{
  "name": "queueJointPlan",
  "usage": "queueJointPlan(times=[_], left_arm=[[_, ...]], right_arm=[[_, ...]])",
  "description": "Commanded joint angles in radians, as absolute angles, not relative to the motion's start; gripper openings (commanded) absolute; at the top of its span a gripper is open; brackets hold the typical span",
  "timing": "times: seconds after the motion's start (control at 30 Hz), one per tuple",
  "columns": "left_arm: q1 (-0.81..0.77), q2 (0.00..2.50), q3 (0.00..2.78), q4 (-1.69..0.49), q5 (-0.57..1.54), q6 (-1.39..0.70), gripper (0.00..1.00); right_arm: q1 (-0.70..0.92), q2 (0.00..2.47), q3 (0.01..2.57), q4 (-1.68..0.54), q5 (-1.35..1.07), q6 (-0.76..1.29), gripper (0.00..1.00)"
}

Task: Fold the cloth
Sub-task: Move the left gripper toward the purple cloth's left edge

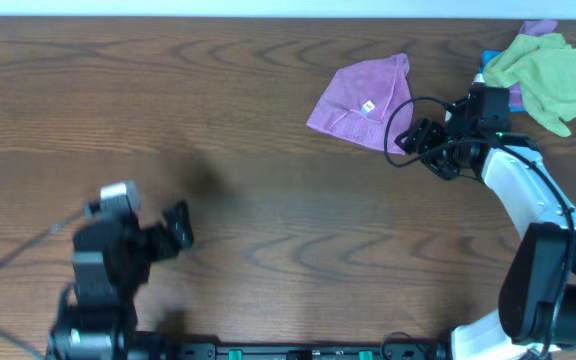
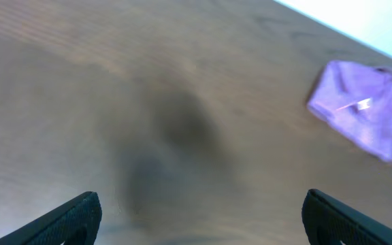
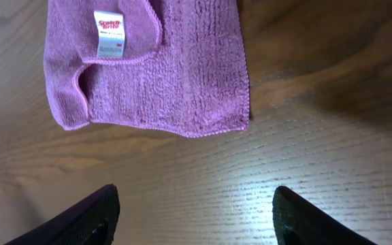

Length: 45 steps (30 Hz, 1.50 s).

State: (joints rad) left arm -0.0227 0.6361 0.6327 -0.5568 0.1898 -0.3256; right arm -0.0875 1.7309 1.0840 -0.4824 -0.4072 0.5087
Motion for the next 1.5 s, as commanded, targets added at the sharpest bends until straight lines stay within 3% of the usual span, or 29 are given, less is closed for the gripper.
queueJointPlan(times=[0.0, 0.2, 0.43, 0.67, 1.1, 1.47], left_arm=[[-0.027, 0.804, 0.803, -0.551, 0.34, -0.345, 0.95], [-0.027, 1.066, 0.978, -0.528, 0.612, -0.431, 0.95], [-0.027, 1.266, 0.983, -0.277, 0.645, -0.677, 0.95], [-0.051, 1.529, 1.093, -0.198, 0.807, -0.776, 0.95], [-0.249, 1.859, 1.416, -0.23, 0.742, -0.757, 0.95], [-0.348, 1.986, 1.44, -0.227, 0.684, -0.766, 0.95]], right_arm=[[-0.092, 1.755, 1.077, -0.472, -0.419, 0.546, 0.73], [-0.091, 1.762, 1.077, -0.448, -0.419, 0.572, 0.73], [-0.09, 1.762, 1.077, -0.448, -0.418, 0.577, 0.73], [-0.09, 1.762, 1.077, -0.434, -0.406, 0.593, 0.73], [-0.063, 1.786, 1.077, -0.421, -0.397, 0.636, 0.73], [-0.055, 1.786, 1.077, -0.419, -0.394, 0.651, 0.73]])
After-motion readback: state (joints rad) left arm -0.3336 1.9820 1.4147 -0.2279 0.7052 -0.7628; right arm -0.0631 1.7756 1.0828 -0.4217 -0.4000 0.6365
